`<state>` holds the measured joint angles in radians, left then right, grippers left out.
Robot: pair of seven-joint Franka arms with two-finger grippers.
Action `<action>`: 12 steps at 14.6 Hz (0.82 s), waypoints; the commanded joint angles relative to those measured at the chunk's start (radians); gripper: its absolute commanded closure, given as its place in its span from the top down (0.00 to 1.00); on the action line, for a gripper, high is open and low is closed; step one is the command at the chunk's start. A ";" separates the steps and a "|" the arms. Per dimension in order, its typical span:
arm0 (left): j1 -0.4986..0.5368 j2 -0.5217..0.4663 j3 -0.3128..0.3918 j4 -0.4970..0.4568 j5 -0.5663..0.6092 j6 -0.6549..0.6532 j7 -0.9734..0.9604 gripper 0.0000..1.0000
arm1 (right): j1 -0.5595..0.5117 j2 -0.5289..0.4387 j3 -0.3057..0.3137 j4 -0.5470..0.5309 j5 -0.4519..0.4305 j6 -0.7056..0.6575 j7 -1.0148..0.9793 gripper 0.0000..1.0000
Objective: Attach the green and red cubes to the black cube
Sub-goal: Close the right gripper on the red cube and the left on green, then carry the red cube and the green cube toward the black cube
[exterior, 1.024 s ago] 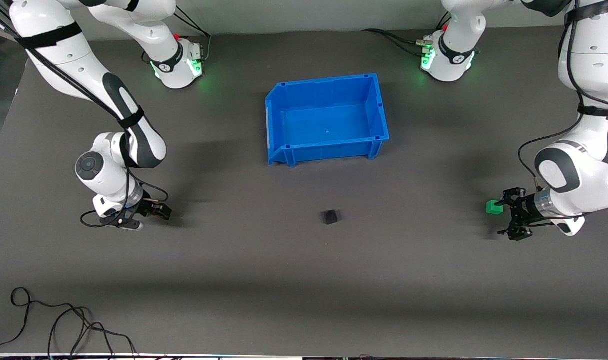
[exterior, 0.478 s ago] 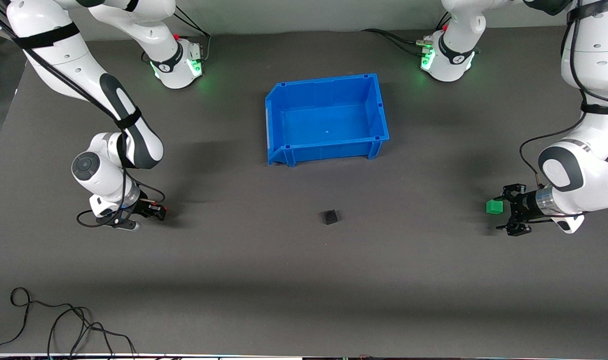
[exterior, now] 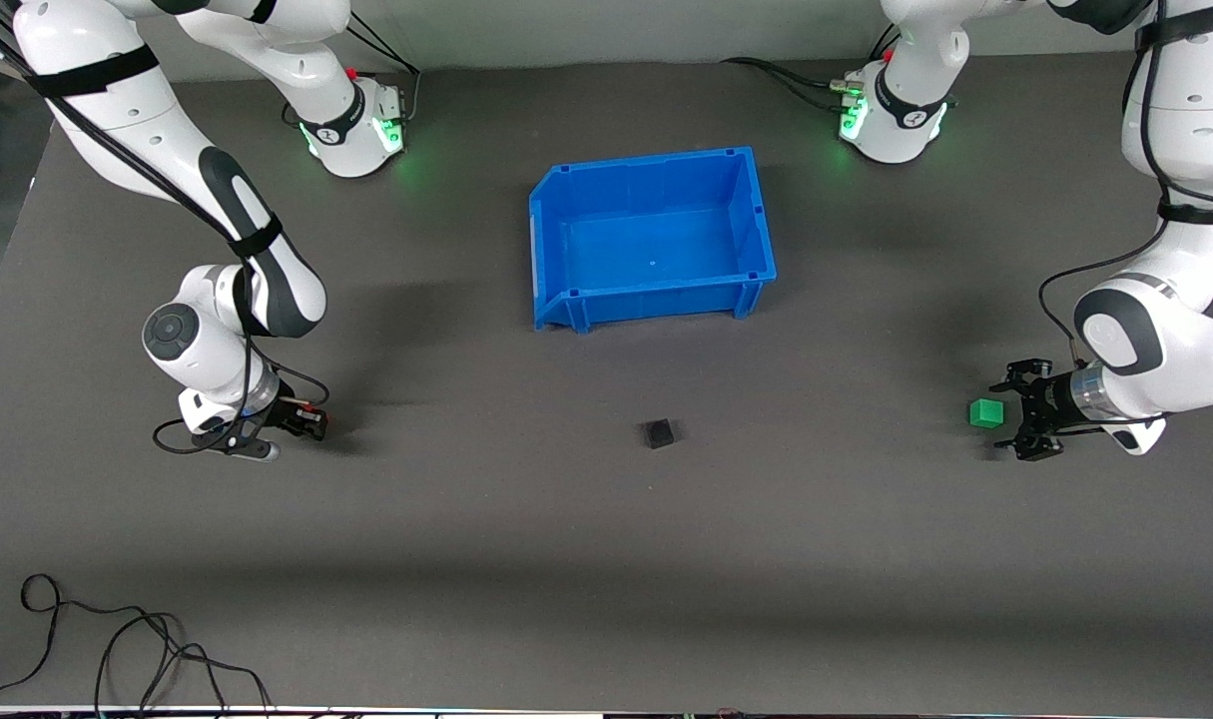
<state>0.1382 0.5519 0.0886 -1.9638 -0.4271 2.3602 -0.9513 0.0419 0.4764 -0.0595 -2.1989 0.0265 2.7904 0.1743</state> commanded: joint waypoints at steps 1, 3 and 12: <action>-0.002 -0.024 0.000 -0.021 -0.002 0.005 0.016 0.94 | -0.002 0.004 0.007 -0.002 0.018 0.018 0.004 0.42; -0.003 -0.027 0.000 -0.021 -0.002 0.001 0.016 0.76 | -0.002 0.007 0.007 -0.002 0.026 0.018 0.004 0.31; -0.005 -0.037 0.000 0.037 -0.004 -0.033 -0.003 0.00 | 0.045 -0.021 0.014 0.010 0.182 0.005 0.046 0.00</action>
<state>0.1378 0.5389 0.0870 -1.9433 -0.4271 2.3589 -0.9487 0.0516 0.4744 -0.0464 -2.1920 0.1455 2.7904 0.1811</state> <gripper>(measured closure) 0.634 0.604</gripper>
